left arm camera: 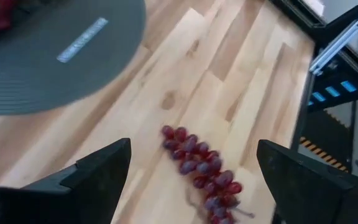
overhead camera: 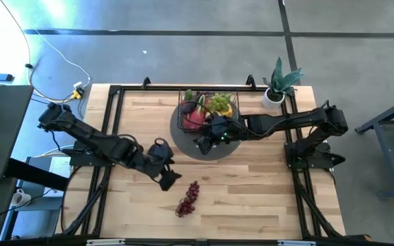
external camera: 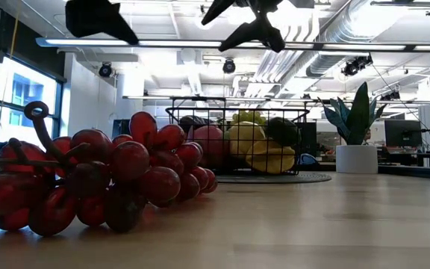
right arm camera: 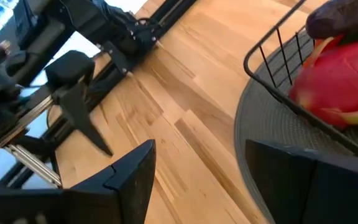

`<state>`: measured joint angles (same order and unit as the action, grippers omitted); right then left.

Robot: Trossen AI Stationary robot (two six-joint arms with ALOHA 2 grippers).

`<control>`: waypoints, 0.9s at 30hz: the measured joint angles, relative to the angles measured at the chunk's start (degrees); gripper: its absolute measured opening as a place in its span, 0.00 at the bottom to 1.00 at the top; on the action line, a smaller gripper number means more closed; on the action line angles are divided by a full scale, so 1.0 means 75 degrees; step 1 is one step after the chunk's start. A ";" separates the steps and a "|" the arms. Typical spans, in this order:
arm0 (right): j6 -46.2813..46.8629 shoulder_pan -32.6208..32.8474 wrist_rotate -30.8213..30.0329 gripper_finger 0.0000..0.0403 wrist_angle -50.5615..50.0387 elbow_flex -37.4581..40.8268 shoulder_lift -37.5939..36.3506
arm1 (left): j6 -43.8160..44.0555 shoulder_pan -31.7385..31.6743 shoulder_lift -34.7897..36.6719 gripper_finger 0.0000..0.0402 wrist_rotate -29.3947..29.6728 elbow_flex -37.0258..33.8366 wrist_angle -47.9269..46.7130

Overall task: Build produce basket
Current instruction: Put the red grapes into the wire basket

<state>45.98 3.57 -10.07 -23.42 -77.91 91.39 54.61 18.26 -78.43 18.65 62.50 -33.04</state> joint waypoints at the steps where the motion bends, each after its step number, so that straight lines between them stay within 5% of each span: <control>1: -0.0028 0.0020 0.0006 0.57 -0.0083 0.0000 0.0000 | 0.0101 0.0051 -0.0121 0.85 0.0007 0.0012 0.0122; 27: -0.0198 0.0096 -0.0007 0.57 -0.1134 0.0000 0.0000 | 0.1379 0.1148 -0.2876 0.85 -0.0066 0.0009 0.1595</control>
<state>44.49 4.29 -10.12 -31.92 -77.91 91.39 64.95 26.87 -100.00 18.15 62.57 -21.08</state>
